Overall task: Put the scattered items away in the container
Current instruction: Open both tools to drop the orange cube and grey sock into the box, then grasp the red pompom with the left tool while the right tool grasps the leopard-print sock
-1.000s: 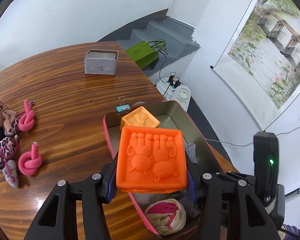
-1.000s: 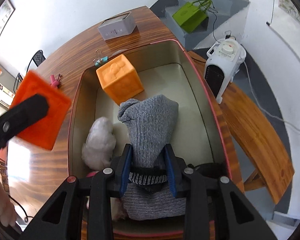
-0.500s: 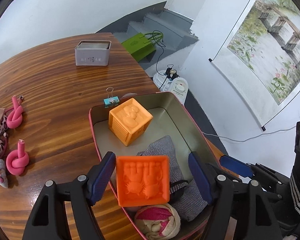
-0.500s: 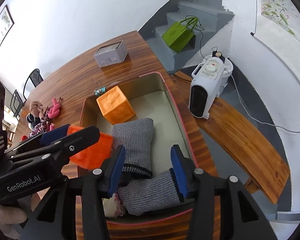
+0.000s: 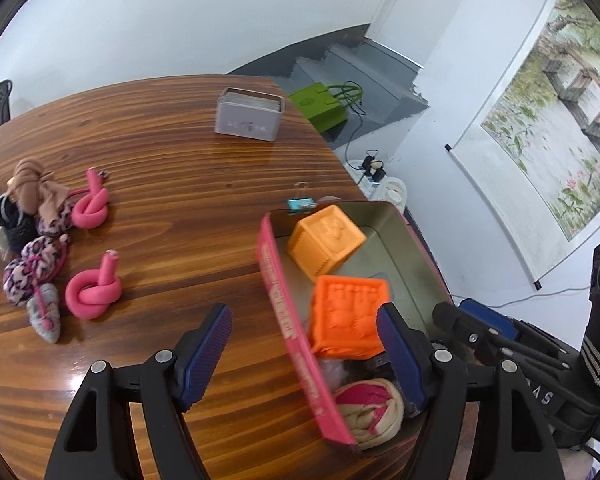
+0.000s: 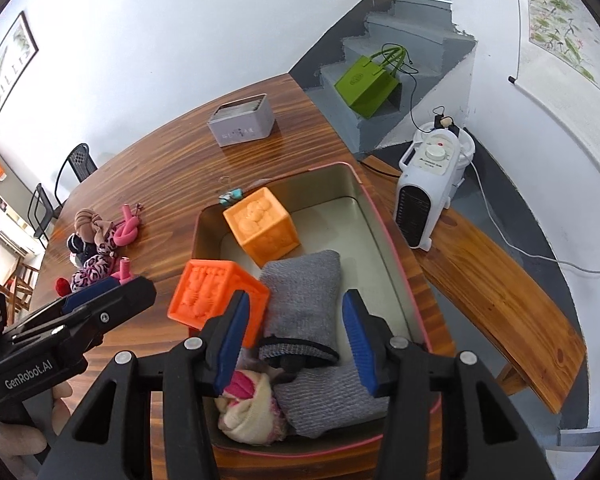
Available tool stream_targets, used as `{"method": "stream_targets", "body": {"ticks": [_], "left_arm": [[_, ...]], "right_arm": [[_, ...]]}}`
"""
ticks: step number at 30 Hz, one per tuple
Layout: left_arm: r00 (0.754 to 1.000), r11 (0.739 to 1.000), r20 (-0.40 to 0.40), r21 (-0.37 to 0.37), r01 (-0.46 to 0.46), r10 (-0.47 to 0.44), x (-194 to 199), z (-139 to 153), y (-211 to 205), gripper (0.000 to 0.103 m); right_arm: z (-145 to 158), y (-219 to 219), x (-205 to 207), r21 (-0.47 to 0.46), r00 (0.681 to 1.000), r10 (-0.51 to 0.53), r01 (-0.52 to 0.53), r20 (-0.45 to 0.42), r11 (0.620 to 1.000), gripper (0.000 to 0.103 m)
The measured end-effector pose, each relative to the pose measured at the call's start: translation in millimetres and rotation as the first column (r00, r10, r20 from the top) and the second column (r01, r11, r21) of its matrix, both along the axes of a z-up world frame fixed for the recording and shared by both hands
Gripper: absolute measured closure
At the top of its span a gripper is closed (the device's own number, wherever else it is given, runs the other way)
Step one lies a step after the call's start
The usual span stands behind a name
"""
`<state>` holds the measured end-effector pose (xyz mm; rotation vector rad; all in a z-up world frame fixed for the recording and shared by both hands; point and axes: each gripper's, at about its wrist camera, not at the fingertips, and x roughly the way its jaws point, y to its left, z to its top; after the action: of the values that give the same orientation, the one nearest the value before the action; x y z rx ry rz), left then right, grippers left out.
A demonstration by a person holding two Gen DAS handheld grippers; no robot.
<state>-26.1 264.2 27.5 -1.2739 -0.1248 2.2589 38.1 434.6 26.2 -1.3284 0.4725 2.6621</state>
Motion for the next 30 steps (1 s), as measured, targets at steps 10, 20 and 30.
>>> {"method": "stream_targets", "body": {"ticks": [10, 20, 30], "left_arm": [[0.988, 0.988, 0.016, -0.024, -0.155, 0.155, -3.3, -7.4, -84.4, 0.027], [0.951, 0.951, 0.025, -0.039, -0.307, 0.308, -13.4, -13.7, -182.7, 0.027], [0.883, 0.883, 0.028, -0.065, -0.465, 0.468, -39.9, -27.6, -291.3, 0.027]], "right_arm": [[9.1, -52.4, -16.4, -0.002, 0.995, 0.093, -0.093, -0.026, 0.996, 0.051], [8.2, -116.0, -35.9, -0.011, 0.983, 0.183, -0.183, -0.017, 0.983, 0.043], [-9.2, -181.6, -57.0, -0.036, 0.969, 0.244, -0.243, 0.034, 0.969, 0.043]]}}
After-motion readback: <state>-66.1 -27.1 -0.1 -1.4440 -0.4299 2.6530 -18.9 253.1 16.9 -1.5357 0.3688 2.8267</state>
